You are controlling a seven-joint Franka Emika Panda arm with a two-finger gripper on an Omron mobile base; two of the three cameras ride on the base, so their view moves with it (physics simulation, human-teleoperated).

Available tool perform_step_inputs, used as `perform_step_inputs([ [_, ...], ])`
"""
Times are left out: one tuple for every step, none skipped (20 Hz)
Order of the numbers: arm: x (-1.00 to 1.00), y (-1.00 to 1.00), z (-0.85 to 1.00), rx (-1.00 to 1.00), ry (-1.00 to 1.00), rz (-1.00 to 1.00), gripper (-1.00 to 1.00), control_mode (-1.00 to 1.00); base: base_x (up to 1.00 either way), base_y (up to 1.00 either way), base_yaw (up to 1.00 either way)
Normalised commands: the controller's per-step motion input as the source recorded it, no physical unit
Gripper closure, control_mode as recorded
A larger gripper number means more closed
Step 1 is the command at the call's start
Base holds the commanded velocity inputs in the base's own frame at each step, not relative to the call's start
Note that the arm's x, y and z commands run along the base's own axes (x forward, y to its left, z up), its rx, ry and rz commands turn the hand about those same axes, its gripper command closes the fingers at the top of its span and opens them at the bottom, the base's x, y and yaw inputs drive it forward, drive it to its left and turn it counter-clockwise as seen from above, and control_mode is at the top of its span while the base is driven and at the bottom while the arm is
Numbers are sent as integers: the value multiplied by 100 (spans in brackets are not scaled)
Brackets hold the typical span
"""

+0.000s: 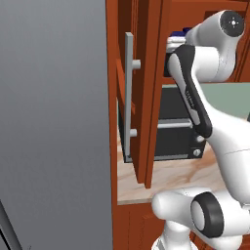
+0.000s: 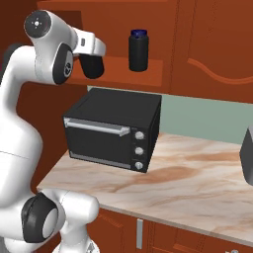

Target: Pick the water bottle, water bottle, beer from the counter and place them in the open cabinet.

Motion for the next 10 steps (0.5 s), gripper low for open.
perform_step_inputs([
  [20,16,0,0,1,0,100,-100,0,0,0],
  [19,16,0,0,2,0,100,-100,0,0,0],
  [19,16,0,0,2,0,100,-100,0,0,0],
  [15,14,0,0,2,0,100,-100,0,0,0],
  [12,13,0,0,1,0,100,-100,0,0,0],
  [11,15,0,0,1,0,100,-100,0,0,0],
  [11,15,0,0,2,0,100,-100,0,0,0],
  [11,15,0,0,3,0,100,-100,0,0,0],
  [14,15,0,0,3,0,100,-100,0,0,0],
  [14,15,0,0,2,0,100,-100,0,0,0],
])
